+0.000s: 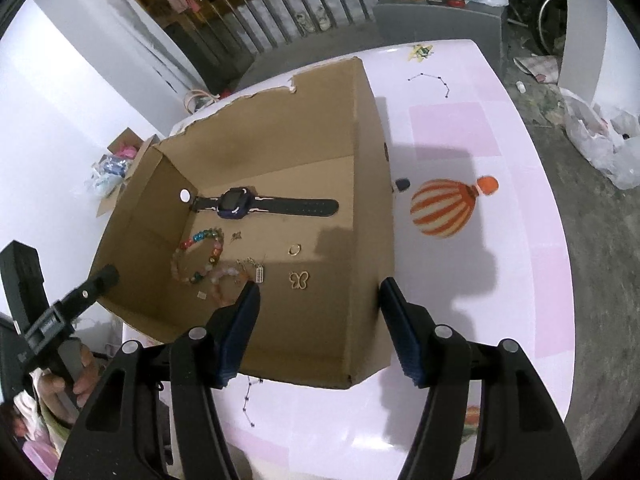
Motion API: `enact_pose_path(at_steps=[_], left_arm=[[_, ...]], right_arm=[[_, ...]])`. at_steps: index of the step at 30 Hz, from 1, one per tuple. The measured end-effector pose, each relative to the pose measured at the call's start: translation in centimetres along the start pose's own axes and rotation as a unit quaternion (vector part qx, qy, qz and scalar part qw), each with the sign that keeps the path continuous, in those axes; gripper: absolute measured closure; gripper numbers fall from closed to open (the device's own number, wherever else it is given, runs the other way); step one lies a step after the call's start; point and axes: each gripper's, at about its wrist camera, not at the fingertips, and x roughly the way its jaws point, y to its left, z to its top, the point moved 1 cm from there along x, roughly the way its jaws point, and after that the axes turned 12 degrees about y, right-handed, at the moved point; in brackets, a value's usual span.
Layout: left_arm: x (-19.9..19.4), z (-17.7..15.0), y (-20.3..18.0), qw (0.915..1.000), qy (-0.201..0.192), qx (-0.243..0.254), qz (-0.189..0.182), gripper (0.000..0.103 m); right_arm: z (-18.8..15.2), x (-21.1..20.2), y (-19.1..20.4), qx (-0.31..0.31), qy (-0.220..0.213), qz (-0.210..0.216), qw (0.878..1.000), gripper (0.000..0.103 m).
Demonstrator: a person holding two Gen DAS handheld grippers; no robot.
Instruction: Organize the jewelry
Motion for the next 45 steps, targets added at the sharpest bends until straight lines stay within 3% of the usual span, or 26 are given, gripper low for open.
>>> enact_pose_path(at_steps=[11,23,30,39,45], left_arm=[[-1.0,-2.9,0.6,0.9998,0.009,0.011,-0.010,0.014],[-1.0,-4.2,1.0,0.9997,0.007,0.018,-0.012,0.014],[-1.4,-5.4,1.3,0.9997,-0.010,0.021,-0.001,0.014],[-5.5,-9.3,0.9,0.9929,-0.078,0.024,0.086,0.013],[-7.1,-10.8,-0.7,0.9880,-0.111,0.038,0.100,0.009]], right_arm=[[-3.9,-0.5,-0.5,0.008,-0.002,0.021,1.000,0.042],[-5.6,-0.3,-0.7,0.020,-0.015,0.021,0.999,0.041],[-7.0,-1.0,0.0,0.006,-0.049,-0.005,0.999,0.041],[-11.6,-5.0,2.3,-0.041,-0.142,-0.054,0.988,0.019],[-13.7,-6.1,4.7,-0.082,-0.187,-0.085,0.975,0.008]])
